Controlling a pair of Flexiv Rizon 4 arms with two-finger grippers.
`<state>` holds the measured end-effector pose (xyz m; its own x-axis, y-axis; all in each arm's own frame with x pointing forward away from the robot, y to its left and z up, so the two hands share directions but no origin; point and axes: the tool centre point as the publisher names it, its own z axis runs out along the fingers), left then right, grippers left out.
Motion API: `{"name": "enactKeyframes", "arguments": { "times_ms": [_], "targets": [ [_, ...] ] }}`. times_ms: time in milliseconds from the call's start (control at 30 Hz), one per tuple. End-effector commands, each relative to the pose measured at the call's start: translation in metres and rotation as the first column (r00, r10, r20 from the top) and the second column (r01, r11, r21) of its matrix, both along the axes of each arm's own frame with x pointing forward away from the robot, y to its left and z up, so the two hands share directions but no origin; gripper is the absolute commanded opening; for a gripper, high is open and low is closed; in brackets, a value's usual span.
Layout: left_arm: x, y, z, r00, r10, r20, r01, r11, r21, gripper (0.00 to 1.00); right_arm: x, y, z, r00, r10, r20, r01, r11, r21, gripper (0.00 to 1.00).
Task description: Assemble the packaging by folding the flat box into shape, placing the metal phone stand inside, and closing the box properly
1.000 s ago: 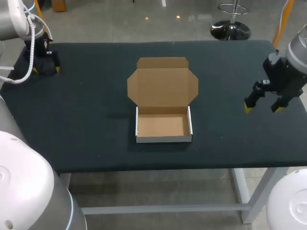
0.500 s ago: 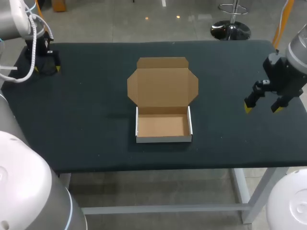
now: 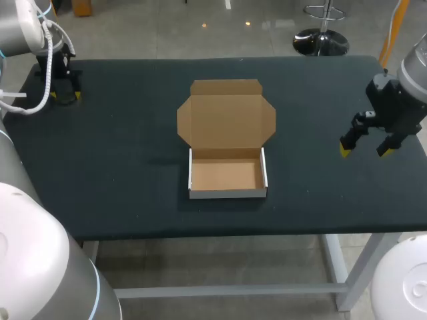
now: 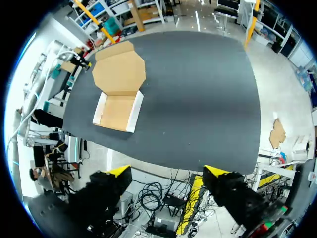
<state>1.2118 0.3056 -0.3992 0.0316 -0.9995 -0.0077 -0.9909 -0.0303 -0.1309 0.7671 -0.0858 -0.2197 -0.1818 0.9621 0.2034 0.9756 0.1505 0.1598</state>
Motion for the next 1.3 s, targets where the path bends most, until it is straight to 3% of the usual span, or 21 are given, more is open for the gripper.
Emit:
{"name": "enactKeyframes", "arguments": {
  "times_ms": [33, 267, 733, 1033, 1267, 1300],
  "targets": [
    [0.007, 0.002, -0.003, 0.994, 0.001, -0.109, -0.001, 1.000, -0.006, 0.00, -0.001, 0.000, 0.003, 1.000, 0.001, -0.004, -0.001, 1.000, -0.001, 1.00],
    [0.000, 0.002, 0.004, 0.996, 0.004, -0.089, -0.005, 1.000, -0.011, 0.00, -0.001, 0.000, 0.003, 1.000, 0.001, -0.004, -0.001, 1.000, -0.001, 1.00],
    [-0.035, -0.006, 0.038, 0.996, -0.072, 0.049, 0.072, 0.997, -0.004, 0.00, -0.001, 0.000, 0.003, 1.000, 0.001, -0.004, -0.001, 1.000, -0.001, 1.00],
    [-0.078, -0.018, 0.064, 0.990, -0.100, 0.099, 0.100, 0.995, 0.009, 0.00, -0.001, 0.000, 0.003, 1.000, 0.001, -0.004, -0.001, 1.000, -0.001, 1.00],
    [-0.108, -0.031, 0.072, 0.985, -0.133, 0.109, 0.135, 0.991, -0.006, 0.00, -0.001, 0.000, 0.003, 1.000, 0.001, -0.004, -0.001, 1.000, -0.001, 1.00],
    [-0.114, -0.034, 0.074, 0.983, -0.141, 0.116, 0.143, 0.990, -0.010, 0.00, 0.000, 0.003, 0.004, 0.997, 0.060, 0.046, -0.062, 0.996, 0.057, 1.00]
  ]
}}
